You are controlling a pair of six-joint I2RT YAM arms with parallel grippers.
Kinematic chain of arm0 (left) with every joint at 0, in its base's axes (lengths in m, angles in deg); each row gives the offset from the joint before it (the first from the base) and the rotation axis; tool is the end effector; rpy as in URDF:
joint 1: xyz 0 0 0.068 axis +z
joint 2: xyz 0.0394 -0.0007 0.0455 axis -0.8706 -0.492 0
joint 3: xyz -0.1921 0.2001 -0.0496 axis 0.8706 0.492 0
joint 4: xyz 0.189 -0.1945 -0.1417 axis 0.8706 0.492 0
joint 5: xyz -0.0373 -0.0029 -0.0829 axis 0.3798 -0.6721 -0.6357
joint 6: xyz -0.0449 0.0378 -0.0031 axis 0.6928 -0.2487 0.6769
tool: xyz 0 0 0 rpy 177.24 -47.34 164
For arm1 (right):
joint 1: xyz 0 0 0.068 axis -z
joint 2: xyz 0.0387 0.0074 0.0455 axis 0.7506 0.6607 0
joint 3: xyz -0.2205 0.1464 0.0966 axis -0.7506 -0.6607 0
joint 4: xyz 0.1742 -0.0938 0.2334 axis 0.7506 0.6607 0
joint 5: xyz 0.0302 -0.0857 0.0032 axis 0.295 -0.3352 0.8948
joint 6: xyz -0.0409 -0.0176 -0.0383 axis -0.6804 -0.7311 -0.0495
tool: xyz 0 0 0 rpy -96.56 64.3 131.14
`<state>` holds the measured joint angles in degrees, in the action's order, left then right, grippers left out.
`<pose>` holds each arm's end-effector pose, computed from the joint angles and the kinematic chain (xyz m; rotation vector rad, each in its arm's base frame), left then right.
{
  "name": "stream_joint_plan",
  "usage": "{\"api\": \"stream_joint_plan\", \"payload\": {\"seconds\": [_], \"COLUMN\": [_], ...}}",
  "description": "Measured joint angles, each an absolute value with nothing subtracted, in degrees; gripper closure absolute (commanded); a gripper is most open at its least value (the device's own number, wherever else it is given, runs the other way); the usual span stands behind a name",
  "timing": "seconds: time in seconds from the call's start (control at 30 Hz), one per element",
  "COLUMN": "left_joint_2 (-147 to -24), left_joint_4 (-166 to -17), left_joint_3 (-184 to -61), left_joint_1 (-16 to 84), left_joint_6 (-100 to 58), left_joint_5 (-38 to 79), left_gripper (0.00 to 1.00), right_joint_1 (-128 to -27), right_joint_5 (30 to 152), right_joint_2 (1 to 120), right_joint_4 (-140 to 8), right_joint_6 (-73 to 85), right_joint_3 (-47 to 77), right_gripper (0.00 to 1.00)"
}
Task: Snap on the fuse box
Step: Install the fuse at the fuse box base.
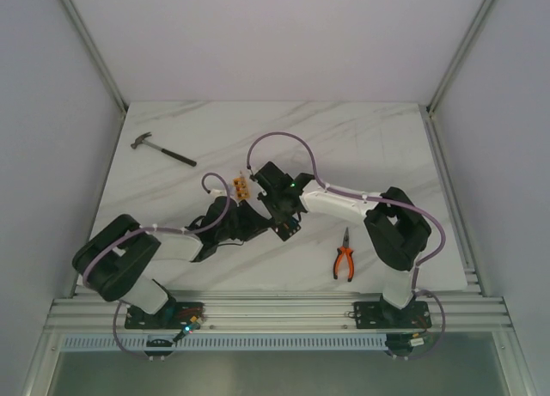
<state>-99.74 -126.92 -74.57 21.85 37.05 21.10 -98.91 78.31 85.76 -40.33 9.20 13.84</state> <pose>0.2281 -0.1897 0.0928 -0.5334 2.2590 -1.2279 0.2833 0.3346 0.1728 -0.8626 2.4552 0.2688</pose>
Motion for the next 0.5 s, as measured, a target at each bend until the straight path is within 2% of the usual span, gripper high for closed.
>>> {"api": "stream_joint_plan", "payload": {"seconds": [0.23,0.5], "left_joint_2": [-91.50,-85.69], "left_joint_4": [-120.31,-114.37], "left_joint_3": [-72.54,-72.06], "left_joint_1": [23.86,25.68], "left_joint_6": [34.47,31.54], "left_joint_5": [25.64,29.20], "left_gripper": [0.44,0.36], "right_joint_1": [-98.88,-98.86], "right_joint_5": [78.44,78.70], "right_joint_2": [85.76,86.00], "right_joint_4": [-38.06,-36.62], "right_joint_6": [9.22,9.13], "right_joint_3": [15.00,15.78], "right_gripper": [0.76,0.87]}}
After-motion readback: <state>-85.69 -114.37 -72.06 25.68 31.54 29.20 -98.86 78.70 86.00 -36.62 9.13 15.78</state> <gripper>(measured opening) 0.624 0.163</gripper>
